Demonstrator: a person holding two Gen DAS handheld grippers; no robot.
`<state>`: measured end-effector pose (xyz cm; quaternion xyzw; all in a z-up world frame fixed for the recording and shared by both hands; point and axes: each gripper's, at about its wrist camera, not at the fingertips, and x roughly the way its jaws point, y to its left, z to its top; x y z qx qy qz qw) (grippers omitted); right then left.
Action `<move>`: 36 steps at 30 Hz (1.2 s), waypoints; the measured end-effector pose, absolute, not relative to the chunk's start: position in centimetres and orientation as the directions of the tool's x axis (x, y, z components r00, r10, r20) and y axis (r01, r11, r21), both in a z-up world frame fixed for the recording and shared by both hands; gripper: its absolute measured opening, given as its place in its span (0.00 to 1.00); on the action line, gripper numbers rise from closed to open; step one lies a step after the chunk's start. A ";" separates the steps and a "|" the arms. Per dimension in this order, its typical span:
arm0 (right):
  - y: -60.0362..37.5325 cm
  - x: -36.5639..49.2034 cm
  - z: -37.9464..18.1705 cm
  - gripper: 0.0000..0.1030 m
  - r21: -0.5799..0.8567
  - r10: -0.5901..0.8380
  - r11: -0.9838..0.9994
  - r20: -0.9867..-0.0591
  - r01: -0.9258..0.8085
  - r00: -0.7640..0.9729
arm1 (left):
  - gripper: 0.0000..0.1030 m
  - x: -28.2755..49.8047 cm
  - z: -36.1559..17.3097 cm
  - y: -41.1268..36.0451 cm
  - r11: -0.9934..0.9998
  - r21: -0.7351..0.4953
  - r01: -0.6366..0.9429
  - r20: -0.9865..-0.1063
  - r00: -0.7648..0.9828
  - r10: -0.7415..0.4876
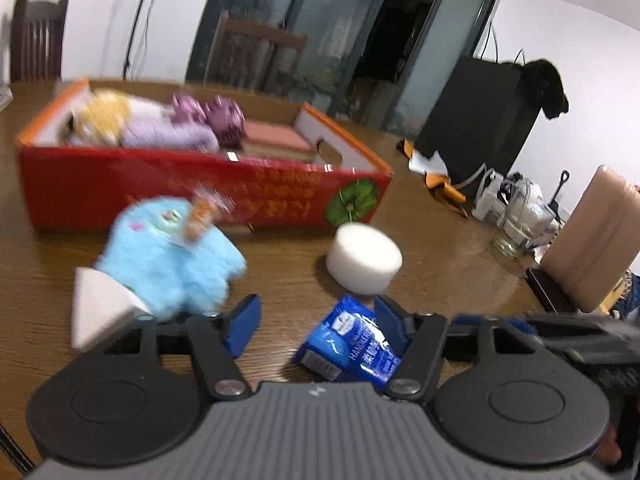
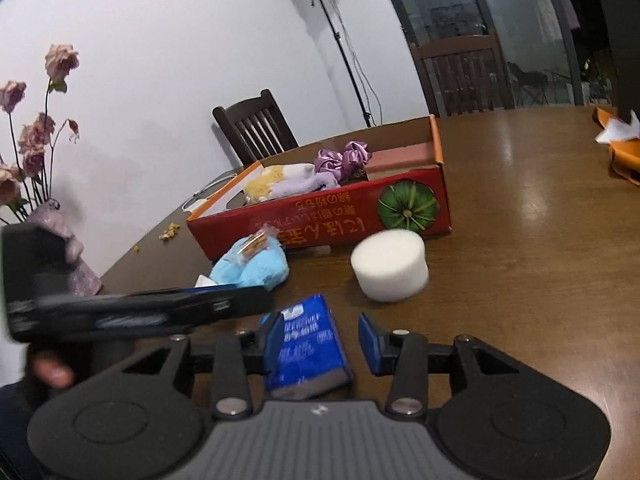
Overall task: Organize soft objects
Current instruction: 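Grasp the blue printed carton with the right gripper and lift it, then carry the blue carton into the box beside the bow and release it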
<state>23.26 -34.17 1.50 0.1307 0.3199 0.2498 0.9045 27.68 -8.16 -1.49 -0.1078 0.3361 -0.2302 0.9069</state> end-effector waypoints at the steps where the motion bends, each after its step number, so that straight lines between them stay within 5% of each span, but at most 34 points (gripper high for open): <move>1: -34.4 22.8 1.3 0.39 0.415 0.548 0.832 -0.515 -0.367 0.660 | 0.58 28.0 -1.9 -8.3 0.870 -0.363 0.335 -0.576 0.653 -0.492; 8: -33.1 23.7 -0.6 0.40 0.527 0.625 0.769 -0.499 -0.362 0.601 | 0.38 25.6 -2.3 -6.4 0.856 -0.447 0.260 -0.582 0.642 -0.499; 22: -32.1 25.7 -0.6 0.35 0.512 0.605 0.782 -0.490 -0.354 0.628 | 0.40 23.7 -1.2 -5.0 0.857 -0.461 0.229 -0.558 0.676 -0.481; 28: -31.7 26.4 -0.3 0.21 0.495 0.585 0.799 -0.511 -0.341 0.630 | 0.31 24.4 -0.6 -6.0 0.864 -0.424 0.271 -0.561 0.671 -0.485; 36: -30.8 34.1 8.3 0.20 0.300 0.527 0.848 -0.391 -0.437 0.754 | 0.31 36.7 6.4 -5.1 0.821 -0.469 0.325 -0.474 0.692 -0.545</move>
